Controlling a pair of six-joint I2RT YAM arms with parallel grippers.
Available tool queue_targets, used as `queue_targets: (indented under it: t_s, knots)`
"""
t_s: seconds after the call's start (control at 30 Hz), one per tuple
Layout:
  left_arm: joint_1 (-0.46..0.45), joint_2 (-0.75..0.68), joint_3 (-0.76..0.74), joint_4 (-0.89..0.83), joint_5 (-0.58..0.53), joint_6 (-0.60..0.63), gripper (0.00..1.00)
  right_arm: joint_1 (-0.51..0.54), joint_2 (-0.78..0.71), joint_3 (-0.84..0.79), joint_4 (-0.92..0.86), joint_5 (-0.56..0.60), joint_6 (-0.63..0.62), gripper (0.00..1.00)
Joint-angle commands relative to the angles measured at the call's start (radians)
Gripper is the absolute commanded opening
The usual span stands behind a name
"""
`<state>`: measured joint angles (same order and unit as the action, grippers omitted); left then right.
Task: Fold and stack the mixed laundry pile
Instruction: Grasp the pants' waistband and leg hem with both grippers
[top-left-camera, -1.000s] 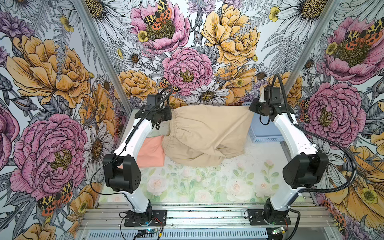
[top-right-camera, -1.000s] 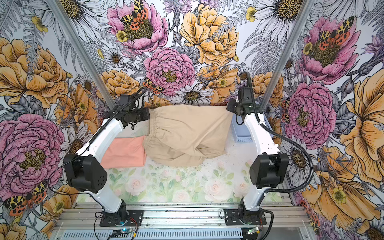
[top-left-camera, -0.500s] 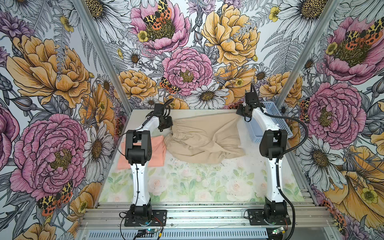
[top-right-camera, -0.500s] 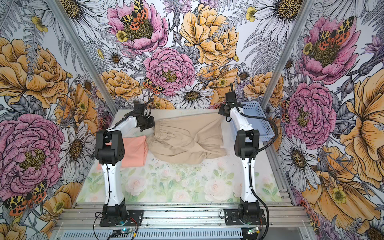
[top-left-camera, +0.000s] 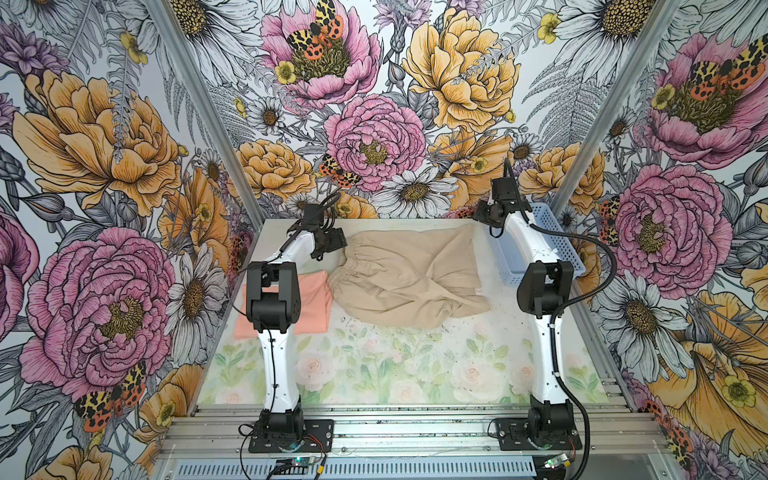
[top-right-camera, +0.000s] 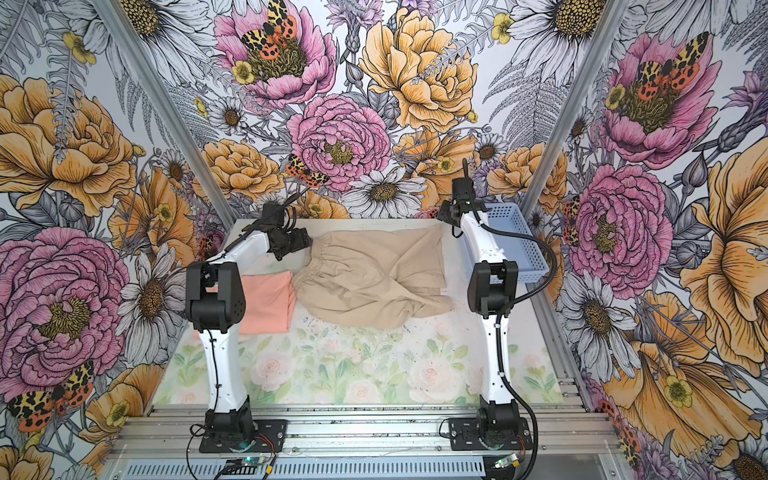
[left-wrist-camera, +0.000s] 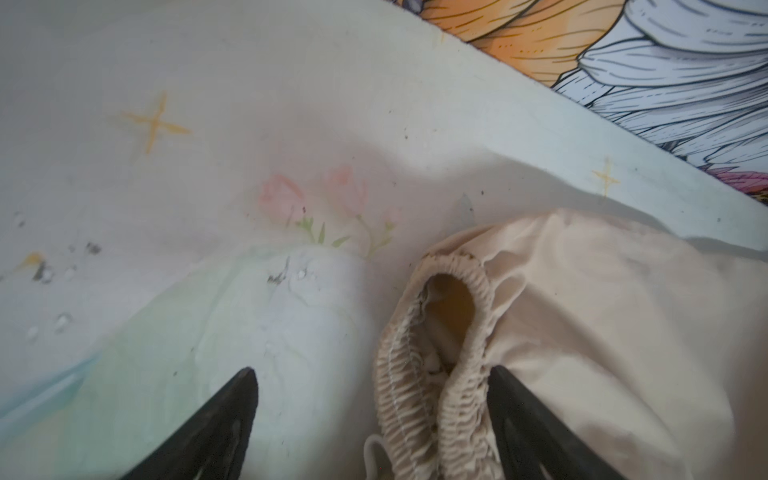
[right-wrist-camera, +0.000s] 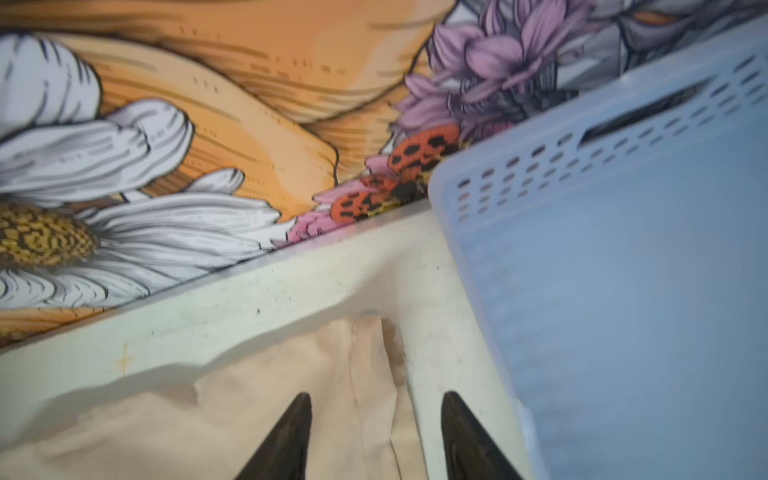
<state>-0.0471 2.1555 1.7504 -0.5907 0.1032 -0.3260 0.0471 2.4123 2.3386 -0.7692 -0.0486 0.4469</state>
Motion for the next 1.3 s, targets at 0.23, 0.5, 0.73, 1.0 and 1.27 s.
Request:
queue_targets:
  t_s: [0.23, 0.5, 0.73, 1.0, 1.27]
  knots:
    - [-0.067, -0.172, -0.262, -0.047, -0.033, 0.045, 0.74, 0.033, -0.327, -0.553, 0.04, -0.1, -0.015, 0.48]
    - [-0.091, -0.119, -0.28, -0.053, -0.048, 0.034, 0.66, 0.042, -0.25, -0.613, 0.042, -0.067, -0.054, 0.42]
    - [-0.095, -0.108, -0.292, -0.067, -0.074, 0.042, 0.62, 0.043, -0.207, -0.622, 0.047, -0.092, -0.054, 0.37]
    - [-0.091, -0.114, -0.305, -0.067, -0.073, 0.045, 0.6, 0.047, -0.217, -0.682, 0.048, -0.115, -0.056, 0.36]
    - [-0.086, -0.116, -0.303, -0.073, -0.077, 0.046, 0.55, 0.051, -0.275, -0.753, 0.081, -0.087, -0.046, 0.19]
